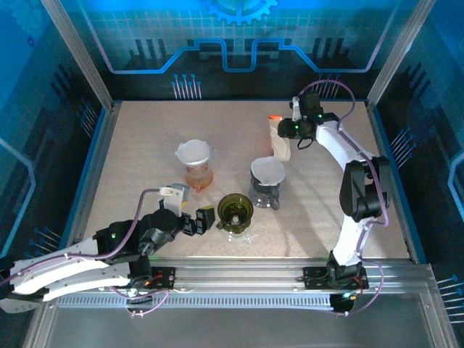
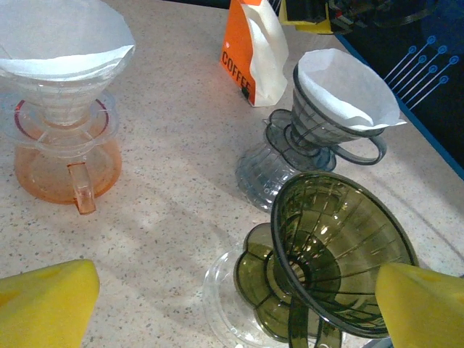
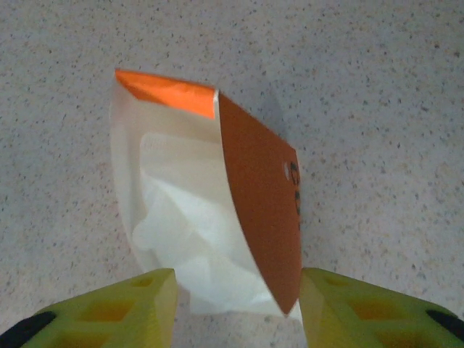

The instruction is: Place the coffee filter in the dripper

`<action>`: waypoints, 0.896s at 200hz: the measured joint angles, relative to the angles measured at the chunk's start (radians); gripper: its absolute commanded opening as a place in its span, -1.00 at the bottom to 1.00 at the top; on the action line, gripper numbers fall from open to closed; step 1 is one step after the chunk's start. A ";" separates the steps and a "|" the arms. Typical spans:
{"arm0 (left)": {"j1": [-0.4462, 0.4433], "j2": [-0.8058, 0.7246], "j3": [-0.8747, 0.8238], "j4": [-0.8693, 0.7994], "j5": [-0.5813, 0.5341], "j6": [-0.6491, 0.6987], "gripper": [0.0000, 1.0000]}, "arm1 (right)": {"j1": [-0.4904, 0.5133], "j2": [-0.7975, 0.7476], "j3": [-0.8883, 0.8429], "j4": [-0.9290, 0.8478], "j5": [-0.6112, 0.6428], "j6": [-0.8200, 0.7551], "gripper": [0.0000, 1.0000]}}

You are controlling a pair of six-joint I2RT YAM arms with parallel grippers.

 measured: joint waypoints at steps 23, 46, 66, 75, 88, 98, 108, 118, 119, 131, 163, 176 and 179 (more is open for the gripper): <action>0.010 0.000 -0.004 0.000 0.000 0.000 0.98 | 0.000 0.051 0.057 -0.006 0.016 -0.007 -0.13; 0.019 0.000 -0.009 0.001 0.000 0.000 0.98 | 0.000 0.097 0.107 -0.010 0.021 -0.016 -0.22; 0.027 0.000 -0.013 0.001 0.000 0.000 0.98 | 0.000 0.122 0.123 -0.014 0.022 -0.027 -0.31; 0.031 0.000 -0.013 0.001 0.000 0.000 0.98 | 0.000 0.130 0.126 -0.014 0.025 -0.036 -0.37; 0.037 0.000 -0.016 0.002 0.000 0.000 0.98 | 0.000 0.138 0.127 -0.019 0.036 -0.051 -0.48; 0.042 0.000 -0.019 0.002 0.001 0.000 0.98 | 0.000 0.141 0.128 -0.025 0.044 -0.066 -0.55; 0.045 0.000 -0.024 0.005 0.001 0.000 0.98 | 0.000 0.142 0.129 -0.029 0.050 -0.073 -0.62; 0.049 0.000 -0.027 0.005 0.002 0.000 0.98 | 0.000 0.142 0.129 -0.029 0.058 -0.088 -0.66; 0.050 0.000 -0.027 0.005 0.002 0.000 0.98 | 0.000 0.142 0.129 -0.029 0.059 -0.087 -0.67; 0.053 0.001 -0.030 0.005 0.005 0.000 0.98 | 0.000 0.142 0.129 -0.029 0.071 -0.101 -0.72; 0.063 0.009 -0.031 0.005 0.018 -0.004 0.98 | 0.000 0.142 0.129 -0.029 0.108 -0.124 -0.80; 0.065 0.015 -0.031 0.005 0.023 -0.009 0.97 | 0.000 0.142 0.129 -0.029 0.122 -0.135 -0.82; 0.066 0.016 -0.031 0.006 0.024 -0.011 0.98 | 0.000 0.142 0.129 -0.029 0.125 -0.140 -0.82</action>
